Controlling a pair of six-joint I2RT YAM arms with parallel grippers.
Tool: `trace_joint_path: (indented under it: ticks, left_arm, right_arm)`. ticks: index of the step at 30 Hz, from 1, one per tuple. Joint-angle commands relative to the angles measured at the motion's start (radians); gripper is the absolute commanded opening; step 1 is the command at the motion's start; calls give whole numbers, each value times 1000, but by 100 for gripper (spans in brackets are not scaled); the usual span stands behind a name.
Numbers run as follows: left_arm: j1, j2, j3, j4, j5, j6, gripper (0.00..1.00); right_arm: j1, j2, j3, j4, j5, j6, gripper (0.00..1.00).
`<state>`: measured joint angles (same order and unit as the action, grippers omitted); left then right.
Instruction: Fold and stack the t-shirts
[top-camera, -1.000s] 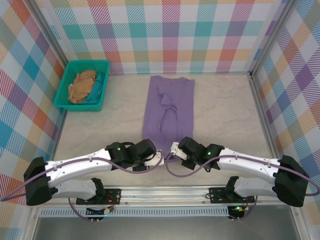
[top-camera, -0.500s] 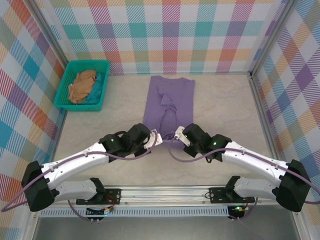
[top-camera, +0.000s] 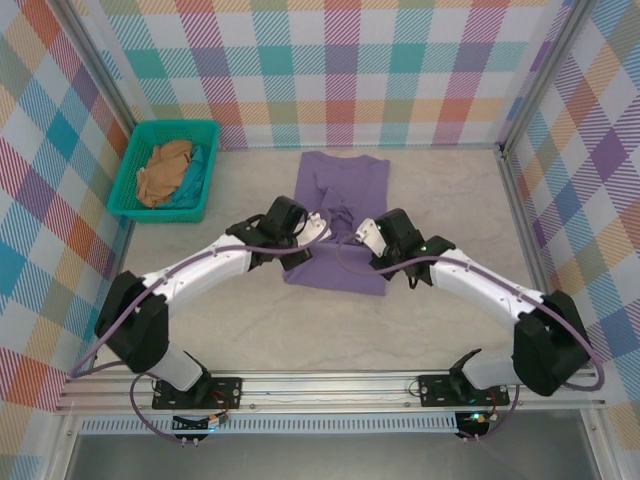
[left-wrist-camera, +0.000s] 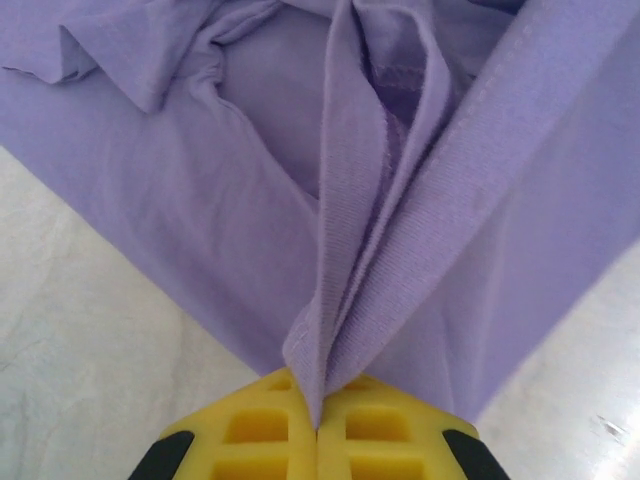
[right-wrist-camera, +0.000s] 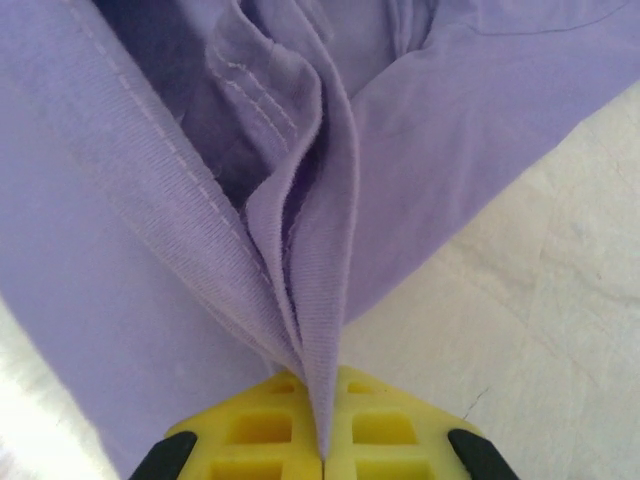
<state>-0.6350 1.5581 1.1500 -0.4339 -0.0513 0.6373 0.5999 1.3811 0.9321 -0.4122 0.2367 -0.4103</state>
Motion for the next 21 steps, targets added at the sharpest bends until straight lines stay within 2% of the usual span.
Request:
trace_joint_path:
  ticks: [1,10,21]
  left_arm:
    - [49,58,87,-3,32,49,0]
    - [121,206,232,-36,70,109,0]
    - [191,401,358,-1,116,110,0]
  right_arm:
    - [-34,60,61,67,-44,-55,0]
    - [-95,283,209,86,-77,-96,0]
    - [-140,497,376,90,-60,-96,0]
